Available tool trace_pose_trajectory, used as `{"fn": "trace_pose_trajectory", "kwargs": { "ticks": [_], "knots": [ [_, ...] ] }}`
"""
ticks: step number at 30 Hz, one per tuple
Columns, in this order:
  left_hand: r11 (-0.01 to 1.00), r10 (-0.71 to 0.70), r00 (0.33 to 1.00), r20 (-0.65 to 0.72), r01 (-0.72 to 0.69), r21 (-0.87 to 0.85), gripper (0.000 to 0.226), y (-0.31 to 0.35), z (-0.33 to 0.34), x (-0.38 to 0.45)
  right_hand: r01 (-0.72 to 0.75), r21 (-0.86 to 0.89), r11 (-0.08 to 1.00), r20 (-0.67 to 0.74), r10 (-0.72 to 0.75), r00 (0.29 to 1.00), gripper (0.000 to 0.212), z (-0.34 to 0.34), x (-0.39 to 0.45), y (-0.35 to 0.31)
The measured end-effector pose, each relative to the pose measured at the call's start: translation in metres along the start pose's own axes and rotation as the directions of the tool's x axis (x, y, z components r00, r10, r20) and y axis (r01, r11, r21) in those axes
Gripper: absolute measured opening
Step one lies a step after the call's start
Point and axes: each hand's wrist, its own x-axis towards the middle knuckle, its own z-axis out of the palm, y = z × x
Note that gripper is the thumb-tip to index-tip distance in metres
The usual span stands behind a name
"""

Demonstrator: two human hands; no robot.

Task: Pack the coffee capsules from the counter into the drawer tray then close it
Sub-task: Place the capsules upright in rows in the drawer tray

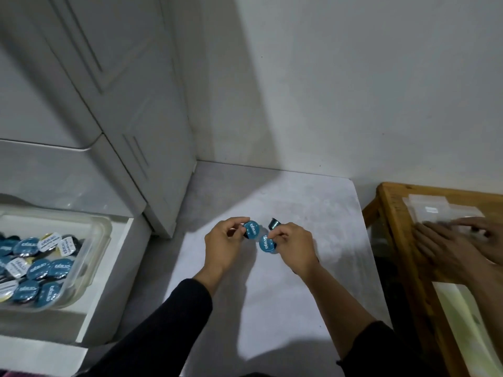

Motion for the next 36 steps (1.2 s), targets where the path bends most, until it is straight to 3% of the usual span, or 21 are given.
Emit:
{"fn": "trace_pose_trajectory", "kwargs": {
  "ticks": [4,11,19,24,31,36],
  "knots": [
    [0.983,-0.045,0.999,-0.002,0.044,-0.177,0.027,0.02,-0.033,-0.012,-0.057,0.17,0.984,-0.005,0.058,0.998,0.03,-0.006,-0.011,-0.027],
    [0.95,-0.029,0.997,0.078,0.052,-0.308,0.03,0.049,-0.115,-0.036,-0.004,0.432,0.902,0.106,-0.046,0.993,0.03,-0.006,-0.036,-0.099],
    [0.949,0.028,0.988,0.151,0.021,-0.314,0.025,0.053,-0.244,-0.047,0.071,0.455,0.888,0.169,-0.165,0.972,0.031,0.047,-0.07,-0.193],
    [0.981,0.035,0.985,0.168,-0.003,-0.192,0.027,0.028,-0.337,-0.032,0.074,0.469,0.88,0.189,-0.182,0.965,0.028,0.111,-0.087,-0.252],
    [0.988,-0.003,0.985,0.171,0.029,-0.152,0.034,-0.019,-0.446,0.003,-0.016,0.466,0.884,0.212,-0.093,0.973,0.026,0.219,-0.107,-0.318],
    [0.983,-0.065,0.982,0.175,0.094,-0.16,0.033,-0.044,-0.483,0.022,-0.081,0.476,0.876,0.195,-0.015,0.981,0.028,0.267,-0.11,-0.346]
  ]
}}
